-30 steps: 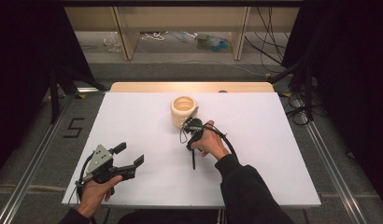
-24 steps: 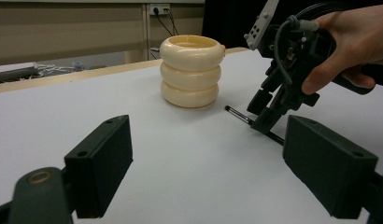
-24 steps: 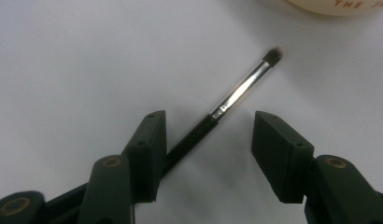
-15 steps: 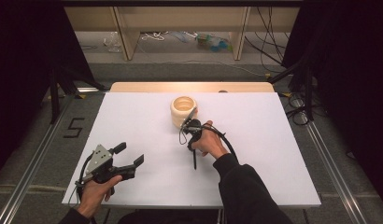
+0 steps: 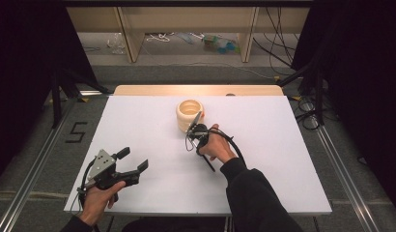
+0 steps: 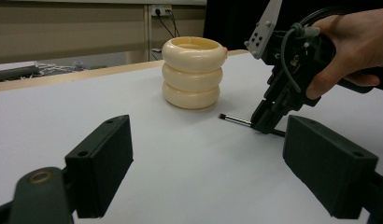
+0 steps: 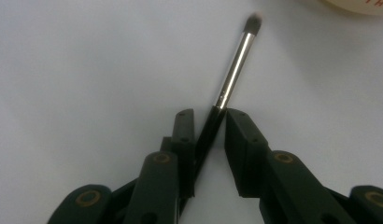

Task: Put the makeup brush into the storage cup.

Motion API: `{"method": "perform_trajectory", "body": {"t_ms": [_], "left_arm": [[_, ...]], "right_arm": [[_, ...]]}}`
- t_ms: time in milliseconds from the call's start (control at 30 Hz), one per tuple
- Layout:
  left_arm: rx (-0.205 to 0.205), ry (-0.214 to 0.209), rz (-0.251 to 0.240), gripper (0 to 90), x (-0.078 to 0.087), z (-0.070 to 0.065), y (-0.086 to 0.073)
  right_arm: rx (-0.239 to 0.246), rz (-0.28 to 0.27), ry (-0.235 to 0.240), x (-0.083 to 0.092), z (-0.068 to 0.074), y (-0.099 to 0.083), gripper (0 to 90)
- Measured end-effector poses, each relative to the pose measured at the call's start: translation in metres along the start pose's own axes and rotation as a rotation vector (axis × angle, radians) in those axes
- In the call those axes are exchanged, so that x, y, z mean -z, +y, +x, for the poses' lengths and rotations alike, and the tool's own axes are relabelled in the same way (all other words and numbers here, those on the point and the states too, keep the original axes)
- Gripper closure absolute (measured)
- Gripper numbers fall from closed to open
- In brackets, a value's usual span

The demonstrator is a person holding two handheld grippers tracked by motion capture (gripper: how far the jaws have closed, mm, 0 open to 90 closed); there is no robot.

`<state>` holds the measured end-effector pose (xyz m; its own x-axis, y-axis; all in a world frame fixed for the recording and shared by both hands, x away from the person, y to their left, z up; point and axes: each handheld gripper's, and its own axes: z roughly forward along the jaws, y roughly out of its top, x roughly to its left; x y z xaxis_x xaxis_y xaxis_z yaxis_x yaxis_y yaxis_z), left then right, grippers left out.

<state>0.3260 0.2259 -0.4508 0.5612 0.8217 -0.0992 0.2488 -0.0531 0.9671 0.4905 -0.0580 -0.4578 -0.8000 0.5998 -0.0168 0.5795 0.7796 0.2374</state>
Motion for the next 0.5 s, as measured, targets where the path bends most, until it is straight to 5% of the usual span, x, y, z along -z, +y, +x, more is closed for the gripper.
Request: {"method": "perform_trajectory", "body": {"t_ms": [500], "left_arm": [[-0.005,-0.003,0.000,16.0,-0.0006,-0.0015,0.0002]], "right_arm": [[0.010,0.011,0.005,0.0003,-0.0011,0.0008,83.4]]}}
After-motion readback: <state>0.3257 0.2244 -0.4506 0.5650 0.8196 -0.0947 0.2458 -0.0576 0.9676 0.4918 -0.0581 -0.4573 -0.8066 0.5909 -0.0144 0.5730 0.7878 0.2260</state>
